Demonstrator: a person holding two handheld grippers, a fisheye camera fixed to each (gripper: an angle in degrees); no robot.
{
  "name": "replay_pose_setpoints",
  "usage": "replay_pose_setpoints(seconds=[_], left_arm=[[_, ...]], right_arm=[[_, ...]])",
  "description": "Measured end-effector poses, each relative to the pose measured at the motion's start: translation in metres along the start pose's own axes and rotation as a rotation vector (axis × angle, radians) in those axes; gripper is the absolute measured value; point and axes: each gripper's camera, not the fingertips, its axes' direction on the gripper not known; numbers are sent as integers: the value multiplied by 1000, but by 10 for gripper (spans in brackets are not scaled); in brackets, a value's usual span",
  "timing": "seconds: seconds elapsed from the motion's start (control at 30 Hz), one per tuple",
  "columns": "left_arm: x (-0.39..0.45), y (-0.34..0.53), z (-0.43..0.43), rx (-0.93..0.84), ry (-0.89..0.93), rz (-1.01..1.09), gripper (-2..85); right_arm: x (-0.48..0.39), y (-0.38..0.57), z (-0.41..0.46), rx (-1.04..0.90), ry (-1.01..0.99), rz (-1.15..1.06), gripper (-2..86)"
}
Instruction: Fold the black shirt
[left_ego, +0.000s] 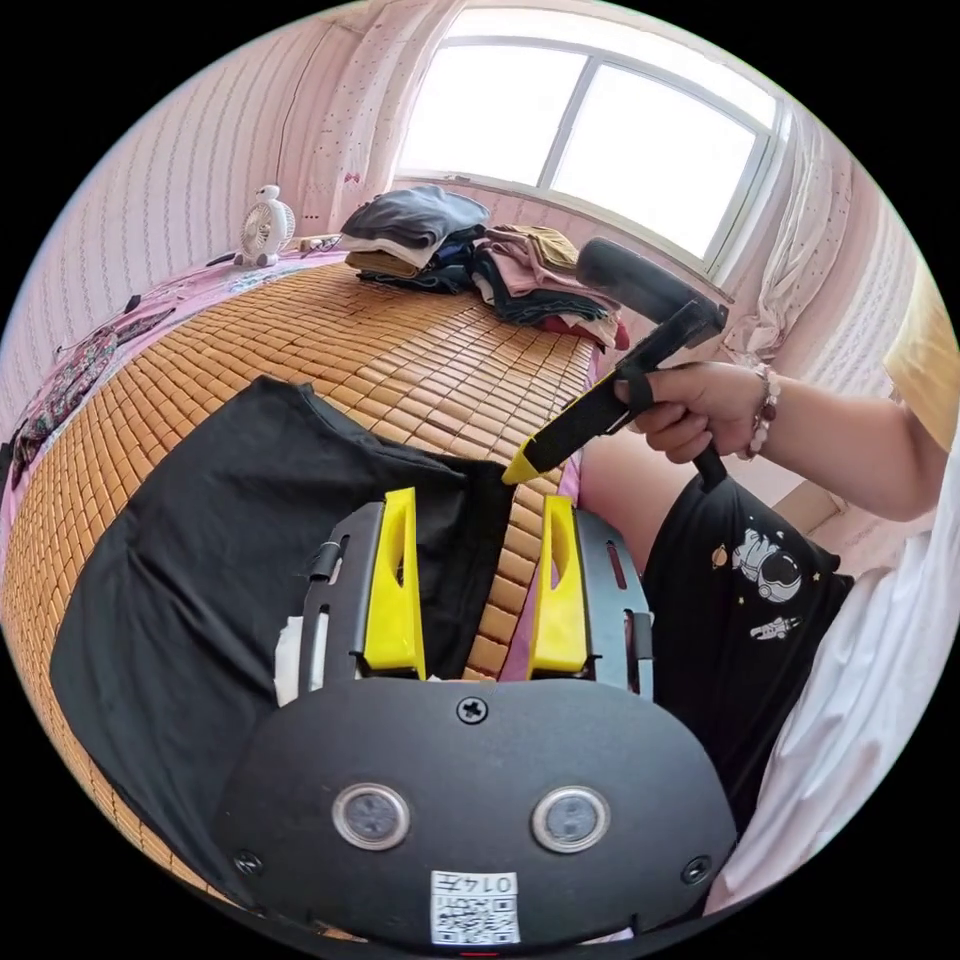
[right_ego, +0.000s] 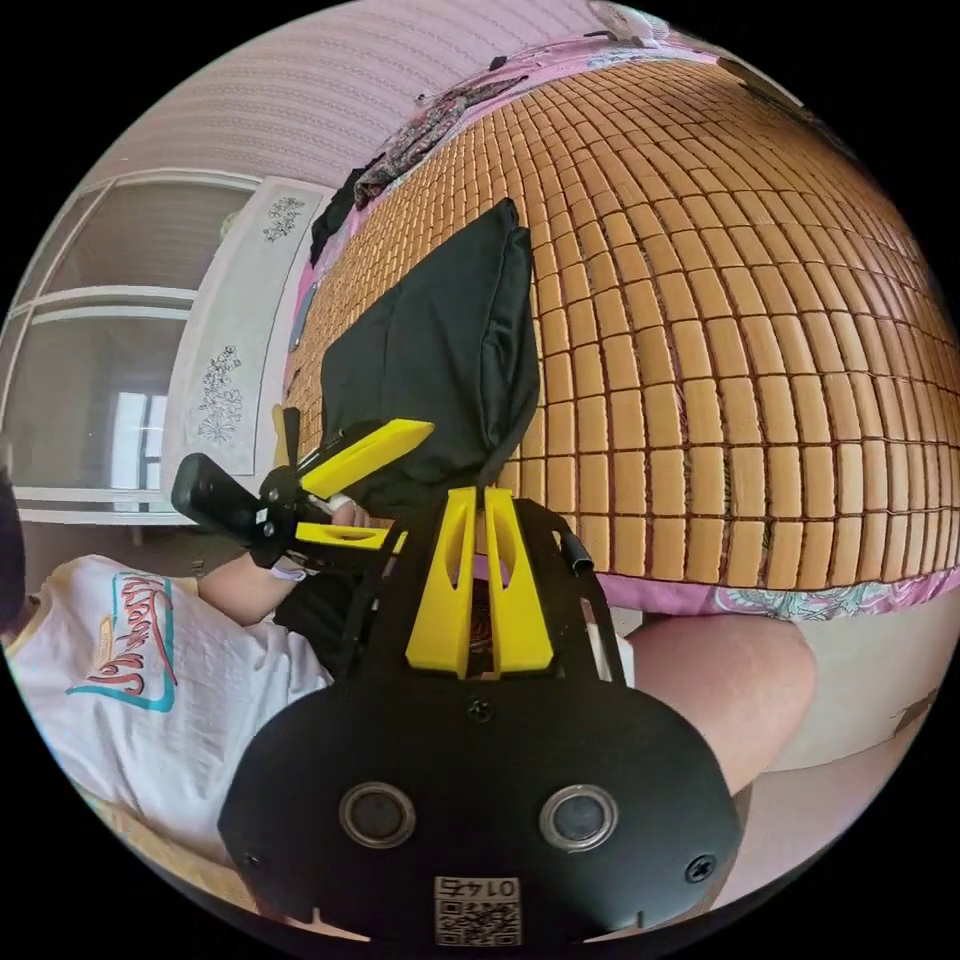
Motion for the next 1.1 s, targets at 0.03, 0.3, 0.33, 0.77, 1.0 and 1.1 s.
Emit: replay_pose_setpoints(seconds=[0.03, 0.3, 0.33, 0.77, 1.0, 1.1], left_arm=[[1, -3, 4, -9, -8, 5, 172], [-14, -9, 18, -136, -96, -84, 1], [-10, -6, 13, -127, -96, -69, -1], [42, 58, -55, -134, -32, 36, -7], [36, 43, -90, 74, 149, -57, -7], [20, 46, -108, 215, 243, -189, -7]], right_arm=[[4, 2, -8, 38, -74, 1, -1], [32, 13, -26, 111, -174, -14, 40], [45, 15, -30, 124, -134, 16, 69], [88, -8, -22, 376, -55, 249, 11], [61, 49, -108, 491, 48, 179, 0], [30, 60, -144, 523, 138, 118, 2]])
